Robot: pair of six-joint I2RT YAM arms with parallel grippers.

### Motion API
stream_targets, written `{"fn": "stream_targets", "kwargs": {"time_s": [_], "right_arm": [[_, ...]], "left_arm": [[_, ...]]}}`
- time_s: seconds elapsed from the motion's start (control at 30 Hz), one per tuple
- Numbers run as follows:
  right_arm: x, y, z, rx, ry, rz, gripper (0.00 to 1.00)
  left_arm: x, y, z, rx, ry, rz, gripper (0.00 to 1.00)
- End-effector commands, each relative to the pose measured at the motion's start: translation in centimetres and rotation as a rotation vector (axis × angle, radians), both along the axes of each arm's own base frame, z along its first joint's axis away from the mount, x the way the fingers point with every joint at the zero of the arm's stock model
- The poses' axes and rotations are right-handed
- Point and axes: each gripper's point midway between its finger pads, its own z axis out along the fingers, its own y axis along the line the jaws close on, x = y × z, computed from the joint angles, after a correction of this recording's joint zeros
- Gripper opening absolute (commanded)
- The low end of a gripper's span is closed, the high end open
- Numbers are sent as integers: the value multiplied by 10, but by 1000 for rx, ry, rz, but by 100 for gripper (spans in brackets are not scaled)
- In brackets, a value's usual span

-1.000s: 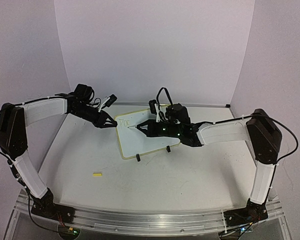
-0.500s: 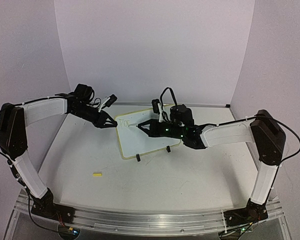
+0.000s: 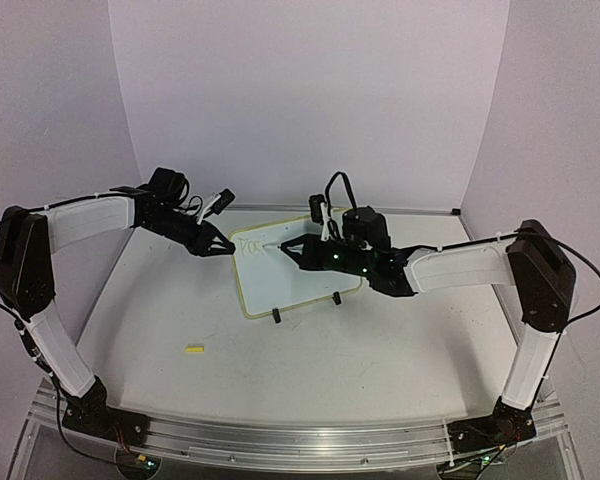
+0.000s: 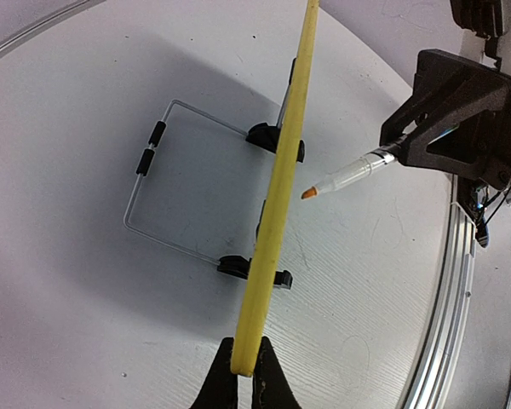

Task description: Write a sentence on the whiteboard

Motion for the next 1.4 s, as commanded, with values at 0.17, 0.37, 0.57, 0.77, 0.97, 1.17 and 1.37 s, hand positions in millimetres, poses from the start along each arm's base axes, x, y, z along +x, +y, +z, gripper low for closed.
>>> {"fn": "stream_targets", "kwargs": {"time_s": [0.17, 0.37, 0.57, 0.77, 0.97, 1.17, 1.37], "right_arm": [[10, 6, 17, 15, -50, -10, 0], [10, 9, 22, 26, -65, 7, 0], [16, 9, 17, 22, -56, -15, 0], [20, 8, 8, 11, -35, -34, 0], [23, 3, -1, -15, -20, -59, 0], [21, 0, -10, -38, -7, -61, 0], [17, -3, -18, -48, 11, -57, 0]], "left_arm": [[-6, -4, -8, 60, -6, -17, 0], [-6, -4, -8, 61, -5, -17, 0], [-5, -4, -8, 61, -4, -17, 0], [-6, -4, -8, 61, -5, -18, 0], [-5, -4, -8, 61, -6, -17, 0], [-5, -4, -9, 63, -5, -16, 0], [-5, -3, -8, 62, -7, -16, 0]]}}
